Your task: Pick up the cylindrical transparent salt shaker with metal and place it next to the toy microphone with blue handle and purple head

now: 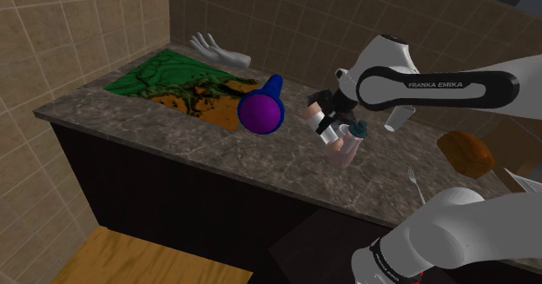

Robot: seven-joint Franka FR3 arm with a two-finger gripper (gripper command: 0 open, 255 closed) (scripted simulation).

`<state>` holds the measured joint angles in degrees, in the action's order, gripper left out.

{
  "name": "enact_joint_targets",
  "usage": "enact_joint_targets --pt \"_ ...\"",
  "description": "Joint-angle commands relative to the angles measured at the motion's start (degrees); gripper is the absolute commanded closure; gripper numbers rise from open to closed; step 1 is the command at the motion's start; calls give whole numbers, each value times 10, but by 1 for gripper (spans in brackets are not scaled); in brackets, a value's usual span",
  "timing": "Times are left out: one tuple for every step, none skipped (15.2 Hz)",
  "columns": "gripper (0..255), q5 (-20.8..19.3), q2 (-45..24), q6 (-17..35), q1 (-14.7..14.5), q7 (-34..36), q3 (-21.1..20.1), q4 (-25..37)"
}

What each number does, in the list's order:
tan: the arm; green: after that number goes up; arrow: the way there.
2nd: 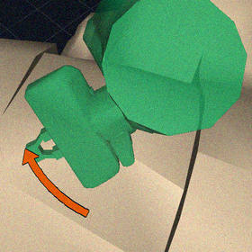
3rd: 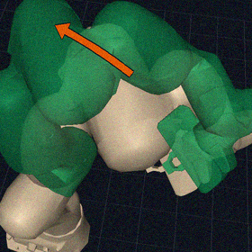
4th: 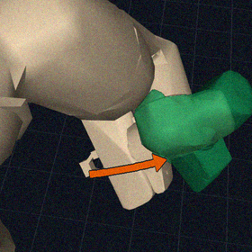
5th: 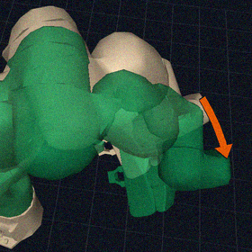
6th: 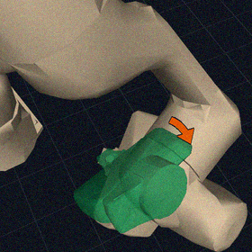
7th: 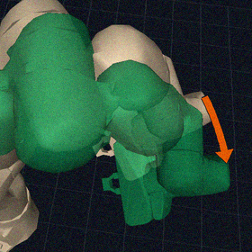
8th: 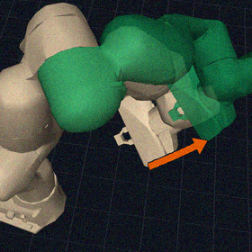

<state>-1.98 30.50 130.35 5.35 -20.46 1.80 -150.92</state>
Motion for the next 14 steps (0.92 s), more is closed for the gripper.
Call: enact_joint_targets --pt "255 -1 -8 20 1 -1 1 -12" --pt "255 -1 -12 30 1 -1 1 -17" --pt "255 -1 -16 39 1 -1 1 -22" --pt "255 -1 -21 48 1 0 2 -27" --pt "255 -1 -25 57 1 0 2 -32" --pt "255 -2 -30 67 1 0 2 -36" --pt "255 -2 -35 76 1 0 2 -41" --pt "255 -2 -41 86 1 0 2 -45" --pt "255 -2 -46 96 1 0 2 -49" --pt "255 -2 -52 106 1 0 2 -53" --pt "255 -2 -58 115 1 1 2 -57" --pt "255 -3 -64 125 1 1 3 -61" --pt "255 -3 -70 135 2 1 3 -65" --pt "255 -3 -77 145 2 1 3 -68"
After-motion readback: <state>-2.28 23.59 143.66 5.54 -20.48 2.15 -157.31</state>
